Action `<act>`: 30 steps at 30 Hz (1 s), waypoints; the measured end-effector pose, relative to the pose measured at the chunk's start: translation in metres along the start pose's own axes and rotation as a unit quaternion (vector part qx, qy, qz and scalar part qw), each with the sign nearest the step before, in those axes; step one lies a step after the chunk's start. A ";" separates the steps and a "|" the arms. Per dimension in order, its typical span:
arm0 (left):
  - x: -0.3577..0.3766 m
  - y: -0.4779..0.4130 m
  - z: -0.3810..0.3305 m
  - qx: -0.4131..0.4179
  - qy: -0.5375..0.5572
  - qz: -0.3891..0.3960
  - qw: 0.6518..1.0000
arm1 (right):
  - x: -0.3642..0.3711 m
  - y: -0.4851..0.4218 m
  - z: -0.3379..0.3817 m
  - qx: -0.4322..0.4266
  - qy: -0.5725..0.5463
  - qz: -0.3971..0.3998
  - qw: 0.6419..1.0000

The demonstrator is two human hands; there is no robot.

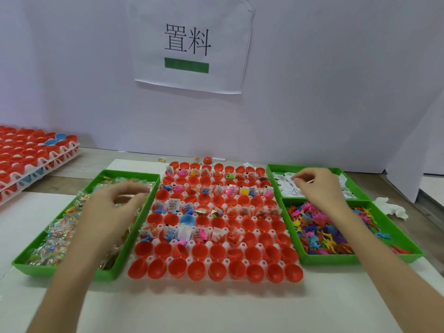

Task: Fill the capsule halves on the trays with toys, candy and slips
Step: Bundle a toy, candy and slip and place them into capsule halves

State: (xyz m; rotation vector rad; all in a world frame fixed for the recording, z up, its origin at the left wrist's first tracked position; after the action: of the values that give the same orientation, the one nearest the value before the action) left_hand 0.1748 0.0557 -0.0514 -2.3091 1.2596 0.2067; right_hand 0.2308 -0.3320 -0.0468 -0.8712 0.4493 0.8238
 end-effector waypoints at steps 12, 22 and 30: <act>-0.008 -0.025 0.046 0.024 -0.192 -0.026 0.981 | 0.021 -0.038 -0.065 0.054 0.135 0.044 0.988; -0.007 -0.024 0.049 0.028 -0.199 -0.041 0.979 | 0.013 -0.025 -0.070 0.027 0.038 -0.058 0.997; -0.007 -0.025 0.054 0.021 -0.193 -0.072 0.978 | -0.029 0.050 -0.027 0.068 -0.182 -0.083 0.978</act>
State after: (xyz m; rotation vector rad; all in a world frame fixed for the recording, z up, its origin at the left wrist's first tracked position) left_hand 0.1968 0.0990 -0.0868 -2.1769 0.8916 0.5426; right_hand 0.1726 -0.3481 -0.0685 -0.6045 0.1081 0.7684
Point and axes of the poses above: each hand's wrist, its own y-axis away from the middle knuckle, its own x-axis out of the palm, z = x × y, the point moved 1 cm from there along -y, towards the middle knuckle, and after that the axes turned 14 degrees about -z, right-handed, at the moved point
